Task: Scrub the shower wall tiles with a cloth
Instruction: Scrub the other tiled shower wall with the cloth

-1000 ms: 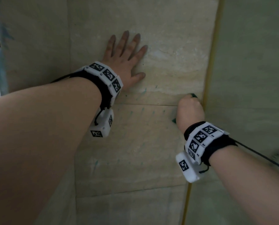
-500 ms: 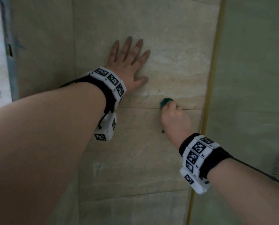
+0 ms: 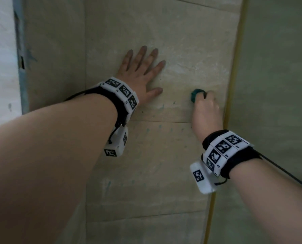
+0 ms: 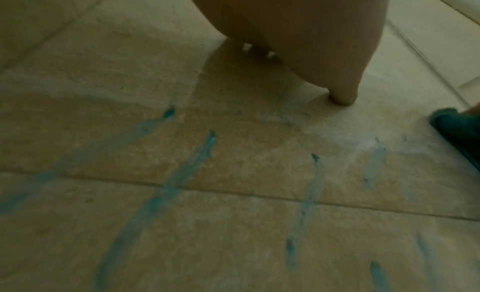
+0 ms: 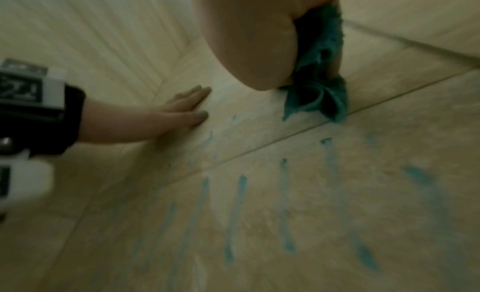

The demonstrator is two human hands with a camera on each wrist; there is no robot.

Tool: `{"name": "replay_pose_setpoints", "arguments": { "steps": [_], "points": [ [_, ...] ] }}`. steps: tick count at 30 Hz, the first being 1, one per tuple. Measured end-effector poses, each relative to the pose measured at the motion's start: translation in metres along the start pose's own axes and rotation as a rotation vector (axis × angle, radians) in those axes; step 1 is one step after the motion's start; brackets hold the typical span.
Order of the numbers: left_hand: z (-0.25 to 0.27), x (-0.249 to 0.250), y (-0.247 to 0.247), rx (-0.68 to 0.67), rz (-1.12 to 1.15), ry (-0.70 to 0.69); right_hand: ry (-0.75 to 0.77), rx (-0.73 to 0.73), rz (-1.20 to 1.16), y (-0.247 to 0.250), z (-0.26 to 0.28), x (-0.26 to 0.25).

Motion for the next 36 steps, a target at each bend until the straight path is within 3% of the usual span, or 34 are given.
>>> {"name": "replay_pose_setpoints", "arguments": {
  "steps": [3,6,10,12,14,18,21,25,30,32,36],
  "points": [
    [-0.001,-0.001,-0.001,-0.001,0.005,0.008,0.080,0.124,-0.128,-0.003,-0.004,-0.006],
    [-0.001,0.000,-0.001,-0.003,0.005,0.013,0.257,0.162,-0.212,-0.015,0.010,-0.024],
    [0.000,0.001,0.002,-0.015,0.003,0.002,0.547,0.020,-0.222,-0.025,0.040,-0.054],
    [0.001,0.000,0.002,-0.021,0.000,-0.001,0.606,-0.057,-0.169,-0.027,0.044,-0.051],
    [0.000,-0.002,0.003,-0.011,0.003,-0.001,0.543,-0.029,-0.138,-0.019,0.034,-0.041],
    [0.000,-0.004,0.003,0.017,0.016,0.023,0.248,0.053,-0.156,-0.003,0.002,-0.015],
    [-0.002,-0.014,0.005,0.048,0.077,0.160,0.249,0.145,-0.268,-0.005,-0.003,-0.018],
    [-0.004,-0.022,0.008,0.036,0.106,0.240,0.552,0.189,-0.226,-0.022,0.025,-0.050],
    [-0.003,-0.022,0.007,0.020,0.103,0.232,0.879,-0.020,-0.101,-0.043,0.062,-0.065],
    [-0.003,-0.023,0.007,0.016,0.102,0.228,0.858,0.031,-0.022,-0.033,0.052,-0.058],
    [-0.003,-0.022,0.005,0.038,0.105,0.224,0.522,0.183,-0.104,-0.008,0.014,-0.037]
  ]
}}
Point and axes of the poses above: each hand's wrist, its own z-axis away from the middle knuckle, its own y-axis out of the back of the hand, x = y × z, the point moved 4 cm from there along -z, towards the middle knuckle, and after that the axes turned 8 degrees about -z, right-handed, at the moved point
